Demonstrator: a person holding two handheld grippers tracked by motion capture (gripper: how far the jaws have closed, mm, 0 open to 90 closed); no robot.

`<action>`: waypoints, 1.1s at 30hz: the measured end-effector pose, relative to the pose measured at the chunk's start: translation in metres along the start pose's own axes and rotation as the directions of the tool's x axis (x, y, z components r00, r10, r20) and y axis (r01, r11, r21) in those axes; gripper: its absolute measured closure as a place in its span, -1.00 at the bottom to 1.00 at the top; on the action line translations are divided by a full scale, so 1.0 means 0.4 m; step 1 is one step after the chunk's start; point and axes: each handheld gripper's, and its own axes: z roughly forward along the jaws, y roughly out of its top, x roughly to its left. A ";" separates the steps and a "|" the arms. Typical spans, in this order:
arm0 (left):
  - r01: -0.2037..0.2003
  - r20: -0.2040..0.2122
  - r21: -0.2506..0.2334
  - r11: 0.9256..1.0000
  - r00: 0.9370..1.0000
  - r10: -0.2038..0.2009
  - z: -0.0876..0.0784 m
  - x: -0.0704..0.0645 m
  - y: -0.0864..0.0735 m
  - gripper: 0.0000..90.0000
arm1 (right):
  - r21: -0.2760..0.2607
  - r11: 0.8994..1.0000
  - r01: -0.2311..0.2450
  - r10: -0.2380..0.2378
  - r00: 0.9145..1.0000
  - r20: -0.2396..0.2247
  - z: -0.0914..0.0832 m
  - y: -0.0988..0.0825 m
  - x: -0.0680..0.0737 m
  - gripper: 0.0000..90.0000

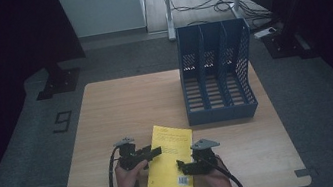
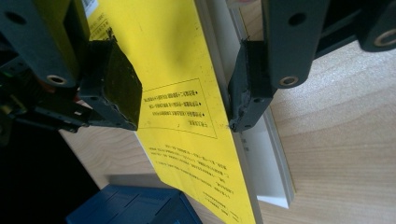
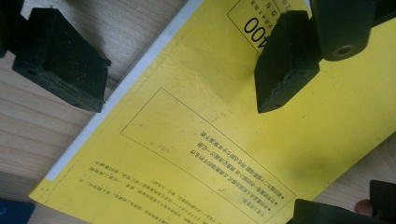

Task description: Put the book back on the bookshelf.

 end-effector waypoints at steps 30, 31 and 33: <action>-0.014 -0.033 0.095 0.995 0.999 0.017 0.011 -0.012 -0.001 0.04 | 0.000 1.000 0.001 -0.001 1.000 0.001 0.000 0.000 0.001 -0.63; -0.028 -0.041 0.092 0.995 0.999 0.032 0.011 -0.020 0.000 0.04 | 0.000 1.000 0.001 -0.001 1.000 0.001 0.000 0.000 0.001 -0.63; -0.064 -0.057 0.087 0.994 0.996 0.069 0.008 -0.037 0.003 0.04 | -0.001 1.000 0.001 -0.001 1.000 0.002 0.000 0.000 0.001 -0.63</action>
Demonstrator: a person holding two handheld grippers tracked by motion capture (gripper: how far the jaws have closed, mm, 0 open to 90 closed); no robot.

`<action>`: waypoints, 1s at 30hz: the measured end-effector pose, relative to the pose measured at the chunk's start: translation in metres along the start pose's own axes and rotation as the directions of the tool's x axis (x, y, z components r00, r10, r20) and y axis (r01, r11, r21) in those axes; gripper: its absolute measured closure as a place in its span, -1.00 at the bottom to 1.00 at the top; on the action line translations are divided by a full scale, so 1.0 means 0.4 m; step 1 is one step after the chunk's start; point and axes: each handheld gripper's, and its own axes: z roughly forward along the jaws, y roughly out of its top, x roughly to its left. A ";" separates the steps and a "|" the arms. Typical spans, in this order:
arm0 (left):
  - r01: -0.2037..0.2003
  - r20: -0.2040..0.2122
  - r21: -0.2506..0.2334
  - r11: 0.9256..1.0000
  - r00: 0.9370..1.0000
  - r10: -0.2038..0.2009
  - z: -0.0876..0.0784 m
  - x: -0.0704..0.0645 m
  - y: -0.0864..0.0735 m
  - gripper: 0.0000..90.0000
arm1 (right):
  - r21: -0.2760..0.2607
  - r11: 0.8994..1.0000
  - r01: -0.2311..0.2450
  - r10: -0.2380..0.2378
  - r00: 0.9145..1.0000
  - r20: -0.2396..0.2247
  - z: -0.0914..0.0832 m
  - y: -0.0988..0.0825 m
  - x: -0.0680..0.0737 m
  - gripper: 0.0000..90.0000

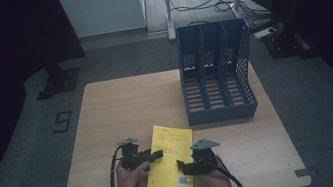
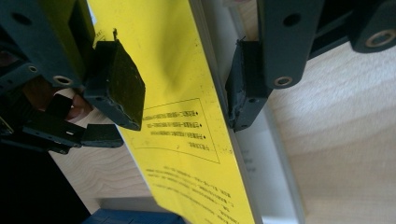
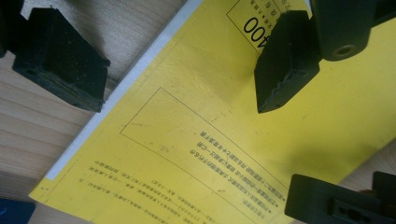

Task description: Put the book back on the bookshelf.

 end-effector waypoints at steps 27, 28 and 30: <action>-0.022 -0.035 -0.009 1.000 0.999 0.022 0.022 -0.020 -0.007 0.21 | -0.003 1.000 -0.007 0.007 1.000 0.007 0.001 0.000 0.003 -0.63; -0.022 -0.035 -0.009 1.000 0.999 0.022 0.022 -0.020 -0.007 0.27 | -0.003 1.000 -0.007 0.007 1.000 0.007 0.001 0.000 0.003 -0.63; -0.034 -0.052 -0.015 0.999 0.998 0.033 0.020 -0.022 -0.008 0.38 | -0.003 1.000 -0.007 0.007 1.000 0.007 0.001 0.000 0.002 -0.63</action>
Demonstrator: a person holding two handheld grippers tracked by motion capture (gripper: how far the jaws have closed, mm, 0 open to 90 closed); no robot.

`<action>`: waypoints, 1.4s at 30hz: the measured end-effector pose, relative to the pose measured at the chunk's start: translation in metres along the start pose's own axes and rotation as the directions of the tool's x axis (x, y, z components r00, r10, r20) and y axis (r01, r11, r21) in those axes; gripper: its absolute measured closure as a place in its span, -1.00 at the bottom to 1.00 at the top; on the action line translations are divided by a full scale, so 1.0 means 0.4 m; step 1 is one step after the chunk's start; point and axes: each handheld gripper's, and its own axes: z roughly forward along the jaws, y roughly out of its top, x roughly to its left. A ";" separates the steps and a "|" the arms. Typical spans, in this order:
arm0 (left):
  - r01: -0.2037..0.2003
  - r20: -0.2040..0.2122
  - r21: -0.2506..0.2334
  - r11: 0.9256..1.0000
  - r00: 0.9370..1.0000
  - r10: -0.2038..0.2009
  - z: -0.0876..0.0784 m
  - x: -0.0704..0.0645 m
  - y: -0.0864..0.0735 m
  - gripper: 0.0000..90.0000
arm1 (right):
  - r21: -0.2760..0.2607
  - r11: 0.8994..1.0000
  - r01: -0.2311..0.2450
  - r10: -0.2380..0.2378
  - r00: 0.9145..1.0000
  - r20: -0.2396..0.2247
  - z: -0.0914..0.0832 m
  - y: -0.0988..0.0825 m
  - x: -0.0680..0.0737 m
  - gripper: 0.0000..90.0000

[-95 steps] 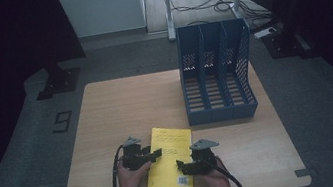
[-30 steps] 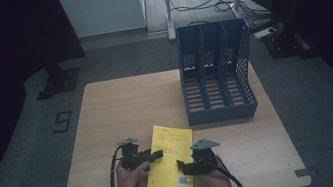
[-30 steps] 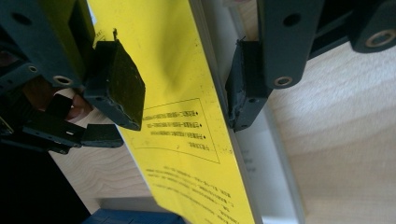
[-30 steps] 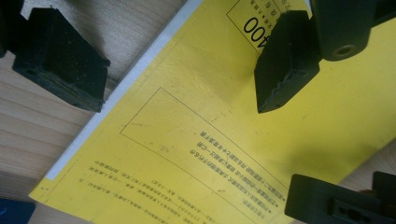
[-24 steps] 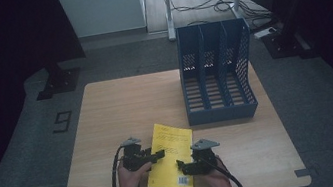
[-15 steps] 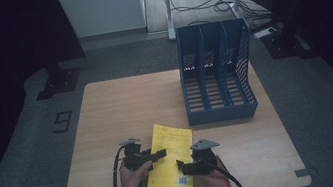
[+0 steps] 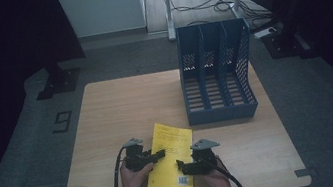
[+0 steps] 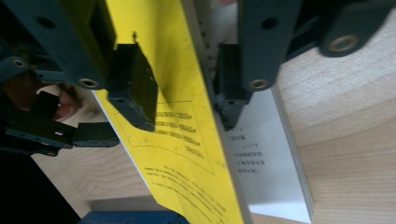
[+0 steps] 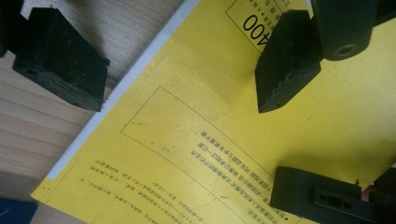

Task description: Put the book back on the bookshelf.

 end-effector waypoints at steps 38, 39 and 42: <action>0.017 0.095 0.011 1.000 0.995 -0.018 -0.012 -0.002 0.014 0.73 | -0.004 1.000 -0.002 0.002 1.000 -0.009 0.000 0.001 -0.002 -0.64; 0.016 0.093 0.011 1.000 0.996 -0.016 -0.012 -0.002 0.014 0.73 | -0.004 1.000 -0.002 0.002 1.000 -0.009 0.000 0.001 -0.002 -0.64; 0.010 0.091 0.003 1.000 0.996 -0.010 -0.013 -0.005 0.013 0.77 | -0.004 1.000 -0.001 0.001 1.000 -0.011 0.000 0.001 -0.002 -0.64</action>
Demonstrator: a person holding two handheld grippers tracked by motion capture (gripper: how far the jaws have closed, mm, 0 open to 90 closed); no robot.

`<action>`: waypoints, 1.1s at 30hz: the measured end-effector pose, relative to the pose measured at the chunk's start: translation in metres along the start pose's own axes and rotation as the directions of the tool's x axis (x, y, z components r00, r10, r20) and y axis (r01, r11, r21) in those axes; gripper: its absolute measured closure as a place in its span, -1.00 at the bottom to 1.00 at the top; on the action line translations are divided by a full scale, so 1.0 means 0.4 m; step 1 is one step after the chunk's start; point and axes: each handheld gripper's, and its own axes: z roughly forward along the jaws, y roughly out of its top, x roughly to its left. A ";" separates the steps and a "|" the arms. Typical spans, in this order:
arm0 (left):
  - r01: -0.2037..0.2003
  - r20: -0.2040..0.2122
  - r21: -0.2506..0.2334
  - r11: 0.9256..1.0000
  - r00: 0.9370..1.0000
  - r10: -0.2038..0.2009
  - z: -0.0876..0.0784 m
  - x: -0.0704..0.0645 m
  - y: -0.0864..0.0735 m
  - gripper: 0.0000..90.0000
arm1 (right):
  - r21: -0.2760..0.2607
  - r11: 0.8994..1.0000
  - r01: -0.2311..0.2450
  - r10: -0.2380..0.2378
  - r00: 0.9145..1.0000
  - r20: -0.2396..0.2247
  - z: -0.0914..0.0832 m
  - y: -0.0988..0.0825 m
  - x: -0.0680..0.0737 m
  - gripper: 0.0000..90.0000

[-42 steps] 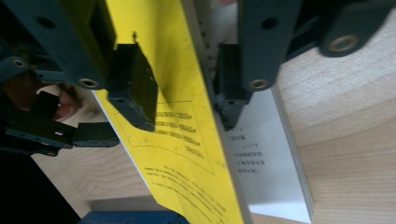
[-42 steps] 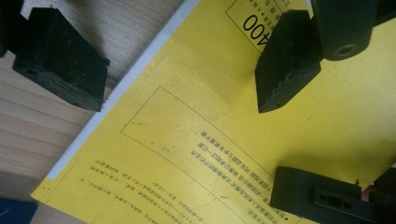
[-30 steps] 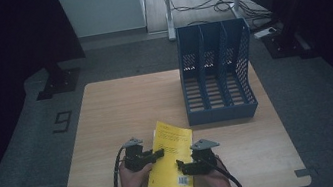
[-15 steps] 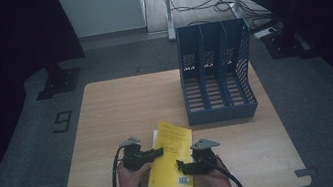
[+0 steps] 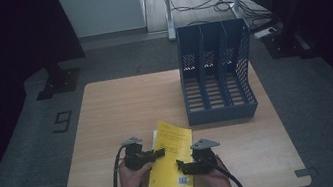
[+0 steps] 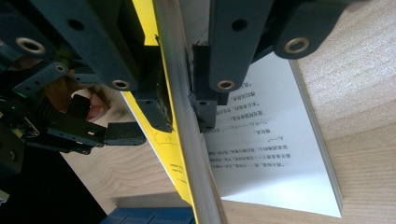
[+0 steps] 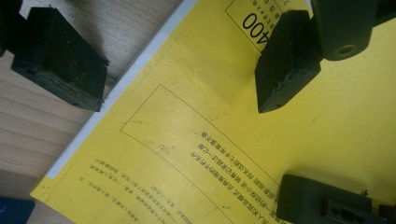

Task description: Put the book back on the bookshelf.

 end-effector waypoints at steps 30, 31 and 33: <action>0.057 0.132 -0.128 0.990 0.990 -0.040 -0.064 -0.021 0.017 0.84 | -0.024 0.998 -0.054 0.051 0.992 -0.113 -0.027 0.012 -0.024 -0.68; 0.057 0.132 -0.128 0.990 0.990 -0.040 -0.064 -0.021 0.017 0.84 | -0.024 0.998 -0.054 0.051 0.992 -0.113 -0.027 0.012 -0.024 -0.68; 0.053 0.138 -0.133 0.990 0.990 -0.035 -0.069 -0.026 0.020 0.84 | -0.029 0.998 -0.057 0.053 0.990 -0.133 -0.030 0.013 -0.020 -0.68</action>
